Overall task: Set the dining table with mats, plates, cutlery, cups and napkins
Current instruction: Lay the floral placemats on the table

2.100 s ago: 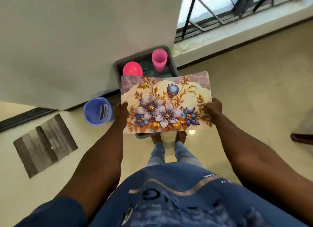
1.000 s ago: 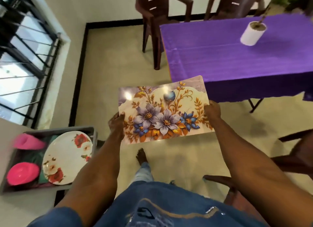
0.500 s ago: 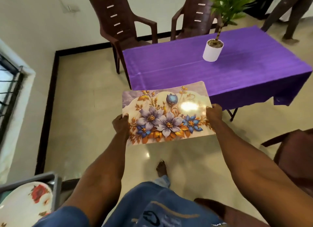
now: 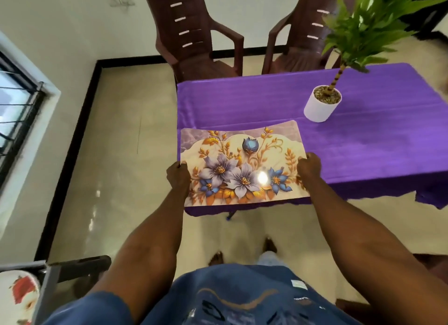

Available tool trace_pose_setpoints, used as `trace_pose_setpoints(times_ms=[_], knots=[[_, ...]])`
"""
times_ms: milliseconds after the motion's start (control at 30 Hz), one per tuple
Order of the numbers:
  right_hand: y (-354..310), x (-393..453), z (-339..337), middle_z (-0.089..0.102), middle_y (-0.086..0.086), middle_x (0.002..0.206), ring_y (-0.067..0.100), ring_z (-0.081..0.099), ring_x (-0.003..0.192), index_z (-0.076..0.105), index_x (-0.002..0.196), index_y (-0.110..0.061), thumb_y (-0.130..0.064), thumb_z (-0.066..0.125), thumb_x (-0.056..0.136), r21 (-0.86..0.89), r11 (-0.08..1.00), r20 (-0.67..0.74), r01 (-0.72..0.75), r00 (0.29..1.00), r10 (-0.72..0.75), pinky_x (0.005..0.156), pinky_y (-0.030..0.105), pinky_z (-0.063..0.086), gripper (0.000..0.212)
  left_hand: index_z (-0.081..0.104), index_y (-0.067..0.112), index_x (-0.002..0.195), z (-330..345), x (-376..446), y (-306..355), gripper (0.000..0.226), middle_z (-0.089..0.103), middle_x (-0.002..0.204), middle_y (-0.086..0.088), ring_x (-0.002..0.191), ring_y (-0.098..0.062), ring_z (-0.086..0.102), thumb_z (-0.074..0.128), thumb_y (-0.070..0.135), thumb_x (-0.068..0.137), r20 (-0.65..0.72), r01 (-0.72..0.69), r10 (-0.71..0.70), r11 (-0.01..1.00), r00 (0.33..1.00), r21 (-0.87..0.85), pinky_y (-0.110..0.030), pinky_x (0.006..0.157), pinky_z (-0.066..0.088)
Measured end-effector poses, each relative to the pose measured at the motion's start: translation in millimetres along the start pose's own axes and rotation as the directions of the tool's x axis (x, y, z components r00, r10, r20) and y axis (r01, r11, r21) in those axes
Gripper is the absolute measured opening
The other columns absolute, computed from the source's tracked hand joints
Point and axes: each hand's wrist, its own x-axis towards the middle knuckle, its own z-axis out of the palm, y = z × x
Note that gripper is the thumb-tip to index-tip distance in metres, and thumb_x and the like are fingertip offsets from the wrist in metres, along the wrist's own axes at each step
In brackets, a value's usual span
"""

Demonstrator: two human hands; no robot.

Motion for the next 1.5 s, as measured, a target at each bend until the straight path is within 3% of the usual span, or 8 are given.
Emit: trace_pose_setpoints(times_ms=[300,500,733,867,1067,1233,1333,1500], knots=[[-5.4,92.0,-9.5,0.061,0.014,0.126,0.036,0.059,0.11,0.055,0.127,-0.009,-0.017,0.047,0.096,-0.08,0.997,0.119,-0.008,0.993,0.017,0.089,0.043,0.051,0.033,0.065,0.003,0.08,77.7,-10.7,20.8,0.02,0.058,0.074,-0.006,0.07,-0.018,0.05,0.055,0.017,0.091,-0.088,0.07,-0.072,0.997,0.994,-0.025,-0.029,0.059,0.036],[2.7,105.7,-10.5,0.061,0.016,0.121,0.038,0.062,0.103,0.052,0.123,-0.006,-0.013,0.046,0.095,-0.093,0.995,0.126,-0.035,0.991,0.047,0.081,0.044,0.053,0.029,0.07,0.005,0.089,94.1,-9.0,25.3,0.023,0.062,0.079,-0.007,0.075,-0.018,0.054,0.056,0.023,0.094,-0.132,0.097,-0.094,0.995,0.987,0.012,-0.031,0.064,0.04],[2.3,115.0,-8.3,0.06,0.019,0.125,0.038,0.058,0.111,0.056,0.122,-0.001,-0.009,0.048,0.095,-0.137,0.988,0.073,-0.069,0.994,0.079,0.079,0.033,0.041,0.029,0.075,0.009,0.097,99.5,6.4,27.1,0.025,0.067,0.078,-0.006,0.07,-0.024,0.062,0.06,0.028,0.094,-0.145,0.11,-0.104,0.993,0.984,0.035,-0.041,0.068,0.056],[1.5,118.4,-8.5,0.061,0.02,0.124,0.037,0.059,0.111,0.056,0.123,0.002,-0.004,0.047,0.092,-0.147,0.986,0.094,-0.076,0.992,0.09,0.076,0.029,0.04,0.032,0.074,0.011,0.109,100.3,13.1,23.5,0.025,0.073,0.09,-0.006,0.086,-0.029,0.07,0.058,0.023,0.093,-0.107,0.103,-0.101,0.994,0.989,0.022,-0.042,0.073,0.058],[10.1,118.0,-12.4,0.065,0.018,0.116,0.036,0.063,0.105,0.064,0.116,0.002,-0.003,0.054,0.09,-0.21,0.978,0.102,-0.002,0.995,0.024,0.072,0.031,0.043,0.028,0.071,0.013,0.114,96.6,10.4,17.8,0.03,0.073,0.095,-0.009,0.073,-0.024,0.068,0.055,0.008,0.089,-0.048,0.063,-0.059,0.994,0.997,0.087,-0.029,0.055,0.054],[11.6,111.9,-10.2,0.063,0.016,0.121,0.034,0.062,0.108,0.062,0.12,-0.001,-0.004,0.057,0.09,-0.232,0.972,0.094,0.028,0.996,-0.006,0.076,0.031,0.045,0.031,0.07,0.002,0.101,101.8,11.0,12.4,0.022,0.072,0.097,-0.018,0.091,-0.035,0.068,0.057,0.007,0.084,-0.079,0.028,-0.008,0.968,0.997,0.248,-0.038,0.064,0.052],[10.2,112.1,-10.4,0.066,0.014,0.116,0.031,0.064,0.102,0.065,0.116,-0.003,-0.007,0.056,0.092,-0.227,0.973,0.105,0.047,0.994,-0.023,0.072,0.029,0.046,0.026,0.068,0.001,0.112,105.0,9.0,16.2,0.026,0.071,0.108,-0.017,0.098,-0.033,0.067,0.06,0.007,0.089,-0.079,0.029,-0.007,0.959,0.997,0.281,-0.043,0.079,0.056],[9.3,117.5,-9.6,0.065,0.015,0.115,0.032,0.063,0.1,0.068,0.112,-0.009,-0.015,0.058,0.092,-0.325,0.944,0.103,0.062,0.994,-0.03,0.08,0.038,0.055,0.023,0.067,0.002,0.113,108.8,13.7,18.6,0.026,0.07,0.11,-0.012,0.099,-0.028,0.067,0.064,0.011,0.089,-0.102,0.075,-0.048,0.959,0.994,0.275,-0.041,0.085,0.057]])
